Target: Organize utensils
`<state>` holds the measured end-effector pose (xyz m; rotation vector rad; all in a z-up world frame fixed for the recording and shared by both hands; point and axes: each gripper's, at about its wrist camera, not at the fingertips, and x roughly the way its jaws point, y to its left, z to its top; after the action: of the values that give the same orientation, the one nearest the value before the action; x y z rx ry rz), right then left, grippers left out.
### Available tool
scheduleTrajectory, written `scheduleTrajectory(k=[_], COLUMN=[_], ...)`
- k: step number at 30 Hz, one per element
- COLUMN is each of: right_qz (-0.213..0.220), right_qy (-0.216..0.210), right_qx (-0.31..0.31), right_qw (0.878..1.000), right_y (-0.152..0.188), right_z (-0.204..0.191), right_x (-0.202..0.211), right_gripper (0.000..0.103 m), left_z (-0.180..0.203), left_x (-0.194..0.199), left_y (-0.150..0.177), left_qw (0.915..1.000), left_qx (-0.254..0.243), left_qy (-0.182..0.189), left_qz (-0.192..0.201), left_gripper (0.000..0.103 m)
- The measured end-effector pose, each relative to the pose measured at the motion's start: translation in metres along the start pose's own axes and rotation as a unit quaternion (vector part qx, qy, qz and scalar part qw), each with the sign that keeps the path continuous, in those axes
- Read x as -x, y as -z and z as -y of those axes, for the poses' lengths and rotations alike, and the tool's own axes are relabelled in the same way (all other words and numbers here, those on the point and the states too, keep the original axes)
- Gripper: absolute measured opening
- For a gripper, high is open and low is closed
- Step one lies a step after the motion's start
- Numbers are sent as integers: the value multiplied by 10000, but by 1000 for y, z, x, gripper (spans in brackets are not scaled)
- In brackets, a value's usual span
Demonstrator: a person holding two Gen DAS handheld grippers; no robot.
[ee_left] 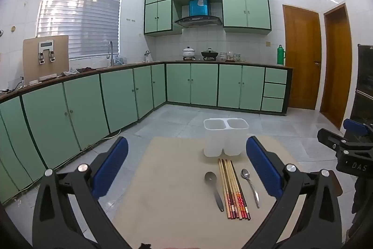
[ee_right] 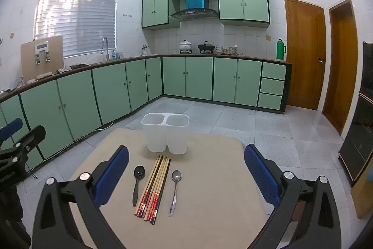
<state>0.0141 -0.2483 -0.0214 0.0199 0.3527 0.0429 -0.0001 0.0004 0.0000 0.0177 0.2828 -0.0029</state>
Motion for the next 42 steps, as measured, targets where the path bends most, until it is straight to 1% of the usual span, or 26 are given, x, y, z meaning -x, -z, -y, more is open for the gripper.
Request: scheduleTrajectory(k=[5, 7, 13, 42], right_qz=[18, -8, 5, 67], right_qy=[13, 12, 36, 13], right_qx=[8, -9, -19, 3], right_qw=[10000, 10000, 10000, 10000], right_y=[0, 0, 0, 1], right_z=[0, 1, 3, 1], right_x=[2, 0, 0, 2], right_gripper=[97, 97, 97, 97], left_z=[-1, 5, 12, 11], left_x=[0, -3, -3, -1], left_y=[0, 6, 3, 1], left_qw=[10000, 10000, 9999, 9999], left_qx=[-21, -31, -46, -67], left_qy=[-54, -69, -90, -117], left_qz=[7, -1, 11, 53], left_gripper=[98, 98, 98, 98])
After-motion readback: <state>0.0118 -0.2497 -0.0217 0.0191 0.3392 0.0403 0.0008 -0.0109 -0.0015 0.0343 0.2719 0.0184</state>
